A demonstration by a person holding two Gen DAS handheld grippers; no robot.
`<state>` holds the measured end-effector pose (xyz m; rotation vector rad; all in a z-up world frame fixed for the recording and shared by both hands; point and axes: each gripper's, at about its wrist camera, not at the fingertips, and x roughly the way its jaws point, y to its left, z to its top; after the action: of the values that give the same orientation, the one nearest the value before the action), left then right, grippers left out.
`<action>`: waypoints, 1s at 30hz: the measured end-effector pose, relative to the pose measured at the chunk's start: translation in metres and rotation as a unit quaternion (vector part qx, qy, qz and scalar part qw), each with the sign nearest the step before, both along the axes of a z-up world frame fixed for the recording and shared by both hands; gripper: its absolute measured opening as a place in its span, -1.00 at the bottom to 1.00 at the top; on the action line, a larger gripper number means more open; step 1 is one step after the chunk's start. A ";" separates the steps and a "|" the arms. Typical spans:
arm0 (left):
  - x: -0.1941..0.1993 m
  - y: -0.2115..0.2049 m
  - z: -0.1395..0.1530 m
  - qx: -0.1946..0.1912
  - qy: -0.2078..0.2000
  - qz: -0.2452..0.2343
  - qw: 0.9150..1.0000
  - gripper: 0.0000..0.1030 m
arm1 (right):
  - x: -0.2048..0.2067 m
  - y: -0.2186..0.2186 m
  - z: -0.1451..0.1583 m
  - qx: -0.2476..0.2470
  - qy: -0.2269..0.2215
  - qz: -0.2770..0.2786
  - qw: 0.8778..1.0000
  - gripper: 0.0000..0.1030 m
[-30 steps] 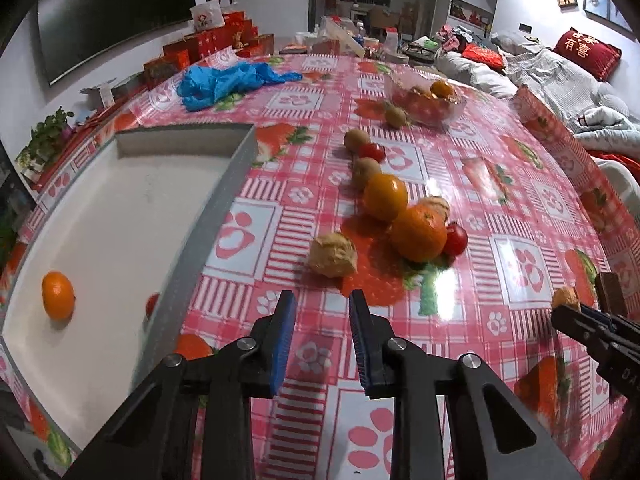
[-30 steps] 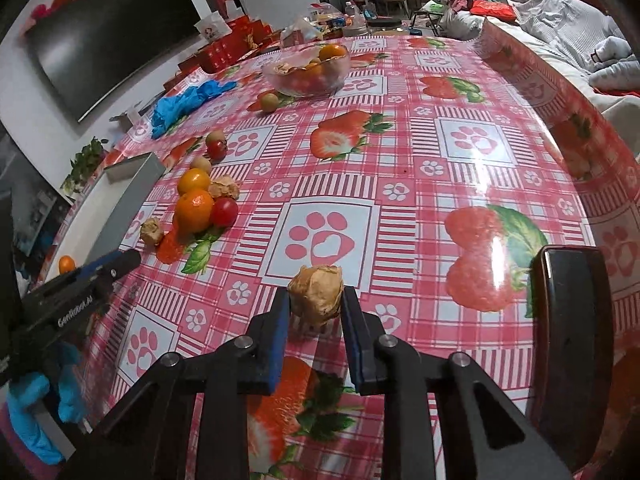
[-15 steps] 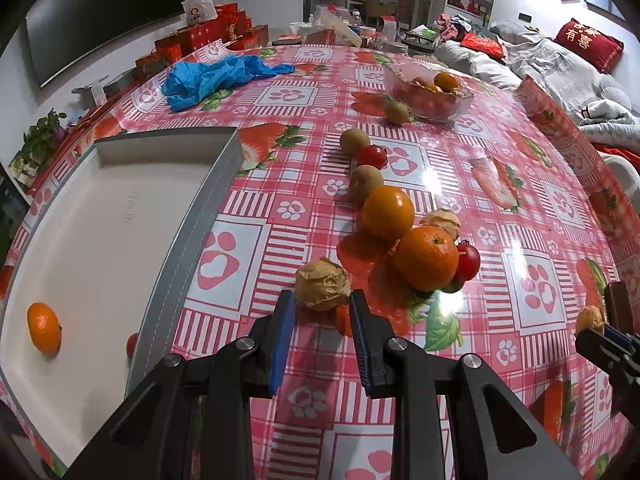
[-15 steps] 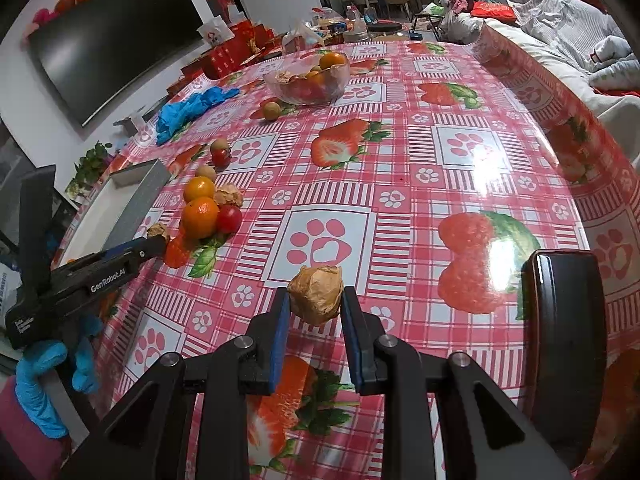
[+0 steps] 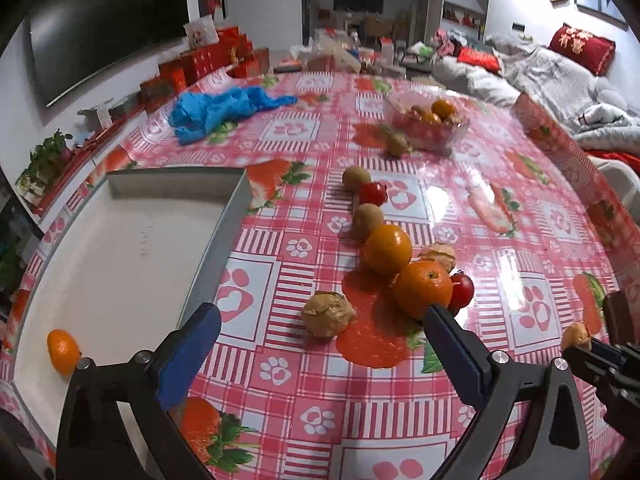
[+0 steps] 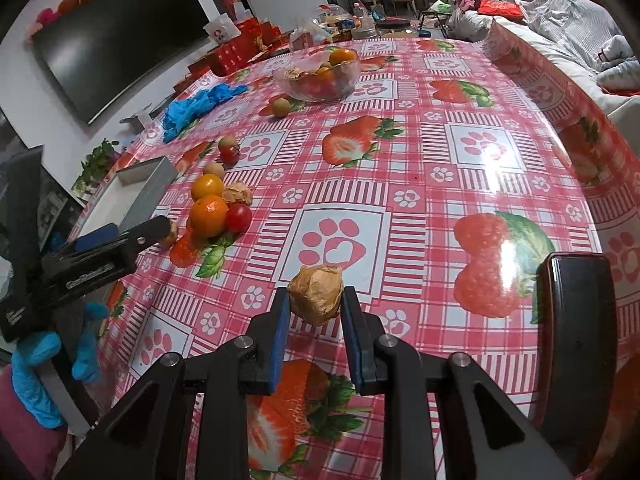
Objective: Organize fruits
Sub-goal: 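Close the left gripper on the wrinkled dried fruit while the right holds the walnut, then carry the dried fruit over the white tray with the left gripper while the right carries the walnut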
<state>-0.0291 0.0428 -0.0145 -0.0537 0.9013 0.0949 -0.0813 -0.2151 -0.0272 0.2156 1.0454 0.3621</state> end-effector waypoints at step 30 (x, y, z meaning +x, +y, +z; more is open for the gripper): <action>-0.015 0.032 0.029 -0.047 0.001 -0.002 0.999 -0.42 | 0.008 0.043 0.038 -0.003 -0.016 0.048 0.999 -0.45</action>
<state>-0.0446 0.0743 0.0145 -0.1394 0.9074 0.0497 -0.0734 -0.1726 0.0107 0.1547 1.0268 0.4479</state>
